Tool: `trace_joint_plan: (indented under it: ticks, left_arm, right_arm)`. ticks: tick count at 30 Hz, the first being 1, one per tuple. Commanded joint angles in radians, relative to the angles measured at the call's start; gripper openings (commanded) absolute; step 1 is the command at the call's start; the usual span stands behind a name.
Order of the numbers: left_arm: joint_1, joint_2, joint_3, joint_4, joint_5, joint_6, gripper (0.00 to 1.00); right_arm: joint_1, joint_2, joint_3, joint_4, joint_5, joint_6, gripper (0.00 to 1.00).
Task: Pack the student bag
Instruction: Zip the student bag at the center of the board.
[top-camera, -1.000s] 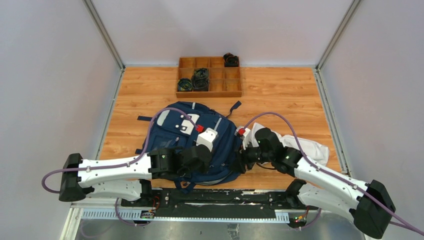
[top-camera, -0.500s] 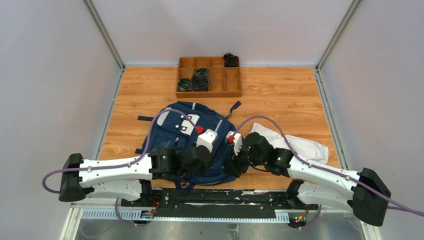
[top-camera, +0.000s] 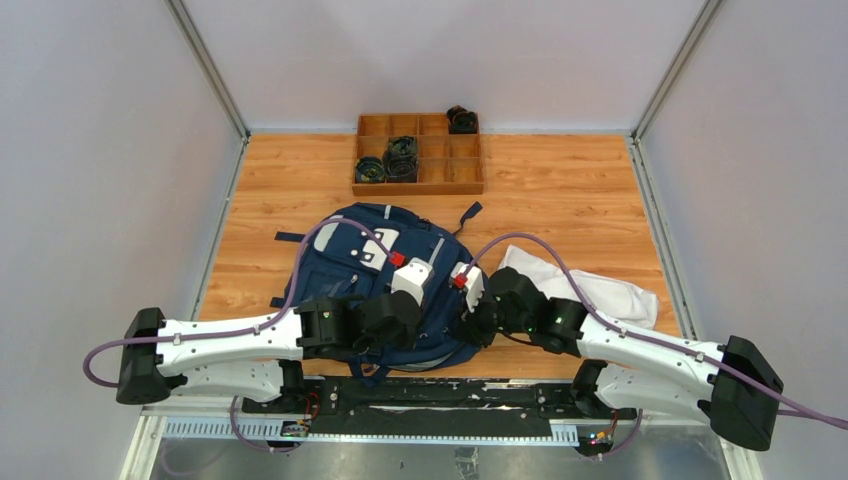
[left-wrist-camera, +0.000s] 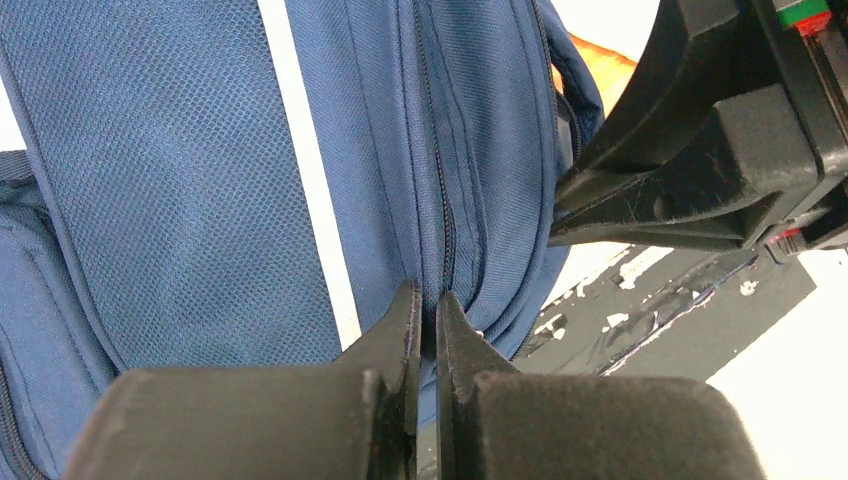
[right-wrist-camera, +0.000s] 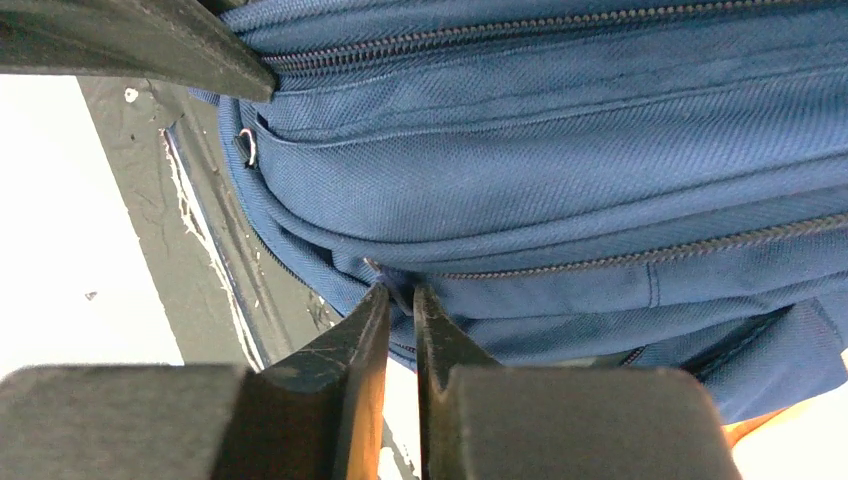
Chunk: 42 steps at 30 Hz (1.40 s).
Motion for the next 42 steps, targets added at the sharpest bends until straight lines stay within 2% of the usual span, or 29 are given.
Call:
trace_joint_plan:
  ticks: [1, 4, 9, 16, 20, 26, 32, 37, 42]
  left_arm:
    - [0.010, -0.031, -0.006, 0.021, -0.041, -0.012, 0.00]
    - [0.010, -0.034, -0.012, 0.021, -0.042, -0.010, 0.00]
    - [0.010, -0.044, -0.017, 0.008, -0.042, -0.009, 0.00]
    - [0.011, -0.091, -0.039, -0.052, -0.029, 0.030, 0.00]
    - [0.012, -0.103, -0.050, -0.066, 0.031, 0.069, 0.00]
    - [0.012, -0.069, -0.063, -0.040, 0.160, 0.114, 0.00]
    - [0.012, -0.014, -0.055, -0.021, 0.231, 0.144, 0.00]
    - [0.012, -0.053, -0.061, -0.026, 0.222, 0.158, 0.00]
    - [0.012, -0.084, -0.058, -0.038, 0.207, 0.174, 0.00]
  right_arm:
    - [0.008, -0.009, 0.022, 0.000, 0.067, 0.011, 0.11]
    - [0.008, -0.013, 0.029, -0.016, 0.078, 0.021, 0.00]
    - [0.007, -0.014, 0.057, -0.088, 0.121, 0.028, 0.00]
    - [0.006, -0.063, 0.072, -0.197, 0.428, 0.031, 0.00]
    - [0.004, -0.044, 0.098, -0.229, 0.522, 0.037, 0.00]
    - [-0.024, 0.075, 0.186, -0.300, 0.601, 0.052, 0.00]
    - [-0.179, 0.178, 0.235, -0.294, 0.529, 0.050, 0.00]
    - [-0.361, 0.259, 0.255, -0.180, 0.416, 0.029, 0.00]
    - [-0.405, 0.425, 0.369, -0.085, 0.376, -0.024, 0.00]
